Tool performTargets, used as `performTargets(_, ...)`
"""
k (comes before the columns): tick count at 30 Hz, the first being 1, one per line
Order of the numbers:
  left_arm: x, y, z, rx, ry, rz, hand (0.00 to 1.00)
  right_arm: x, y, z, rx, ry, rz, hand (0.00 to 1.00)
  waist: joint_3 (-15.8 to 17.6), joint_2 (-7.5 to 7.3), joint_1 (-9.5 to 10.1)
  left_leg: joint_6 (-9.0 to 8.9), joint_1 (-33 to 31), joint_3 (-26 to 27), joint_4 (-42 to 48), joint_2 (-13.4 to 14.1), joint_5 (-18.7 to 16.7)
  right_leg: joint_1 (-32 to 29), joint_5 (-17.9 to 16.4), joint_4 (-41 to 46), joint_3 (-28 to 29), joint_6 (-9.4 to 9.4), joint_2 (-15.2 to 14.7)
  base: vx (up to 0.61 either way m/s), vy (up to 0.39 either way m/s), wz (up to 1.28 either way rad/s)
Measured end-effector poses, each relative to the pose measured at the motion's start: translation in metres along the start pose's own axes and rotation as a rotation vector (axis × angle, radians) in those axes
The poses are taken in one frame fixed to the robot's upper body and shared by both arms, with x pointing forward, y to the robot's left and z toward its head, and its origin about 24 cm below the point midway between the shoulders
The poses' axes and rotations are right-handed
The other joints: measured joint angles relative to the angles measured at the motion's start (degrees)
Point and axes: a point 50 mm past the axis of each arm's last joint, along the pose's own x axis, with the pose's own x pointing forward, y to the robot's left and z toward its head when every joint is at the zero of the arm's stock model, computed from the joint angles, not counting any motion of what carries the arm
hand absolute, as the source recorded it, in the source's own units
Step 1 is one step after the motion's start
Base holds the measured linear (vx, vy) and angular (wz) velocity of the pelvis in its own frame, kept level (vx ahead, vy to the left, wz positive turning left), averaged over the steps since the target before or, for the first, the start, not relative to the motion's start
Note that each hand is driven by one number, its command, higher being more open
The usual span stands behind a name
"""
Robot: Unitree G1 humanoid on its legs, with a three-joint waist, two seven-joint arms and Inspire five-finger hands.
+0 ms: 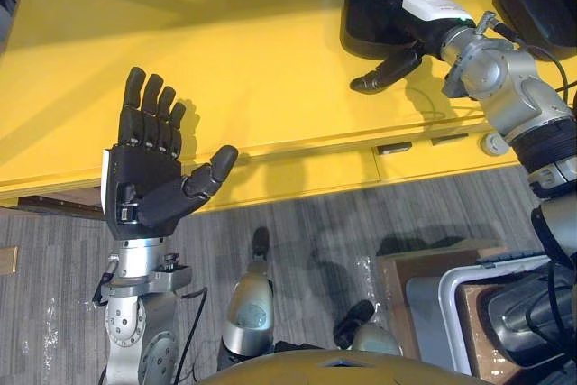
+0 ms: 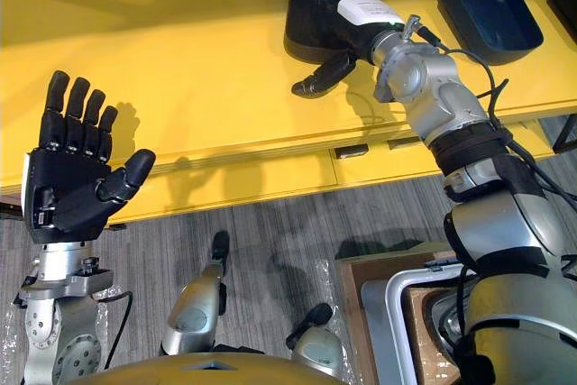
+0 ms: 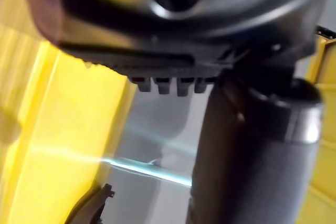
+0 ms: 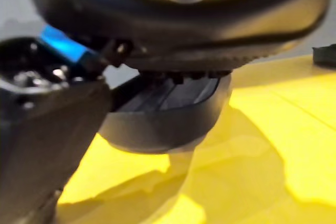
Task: Walk over and take three plastic housings, then place them on the shelf
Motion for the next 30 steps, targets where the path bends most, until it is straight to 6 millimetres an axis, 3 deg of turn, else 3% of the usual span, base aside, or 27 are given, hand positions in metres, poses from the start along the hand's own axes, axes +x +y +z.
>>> performTargets(7,0.002,-0.001,0.001,0.002,-0.006,-0.013,1.00,-0.001,-0.017,0.003,-0.044,-0.014,0.105,1.00,0.6,0.61,-0.17,0.11,-0.6,0.6,0.0,-0.2,0.1,-1.3,0.1,1.0,0.5,0.17,-0.5,-0.06,-0.020,-0.02)
performTargets(13,0.003,0.000,0.001,0.014,-0.001,-0.038,1.00,-0.004,-0.017,0.005,-0.080,-0.049,0.195,1.00,0.6,0.65,-0.16,0.11,-0.3,0.9,0.0,-0.2,0.1,-1.3,0.0,1.0,0.6,0.01,-0.7,-0.05,-0.028,-0.02)
performTargets(23,0.004,0.000,0.002,0.029,0.005,-0.073,1.00,-0.012,-0.011,0.010,-0.158,-0.090,0.298,1.00,0.6,0.61,-0.15,-0.29,1.2,2.2,0.0,-0.2,-0.2,-1.0,0.0,1.5,2.0,-0.10,-1.0,-0.06,-0.026,-0.07)
performTargets(30,0.003,-0.001,0.002,0.030,0.007,-0.084,1.00,-0.016,0.000,0.018,-0.169,-0.136,0.322,1.00,0.4,0.35,-1.40,-0.30,2.1,2.8,0.0,0.0,-0.3,-0.8,0.0,2.0,2.8,-0.10,-1.1,-0.04,-0.029,-0.05)
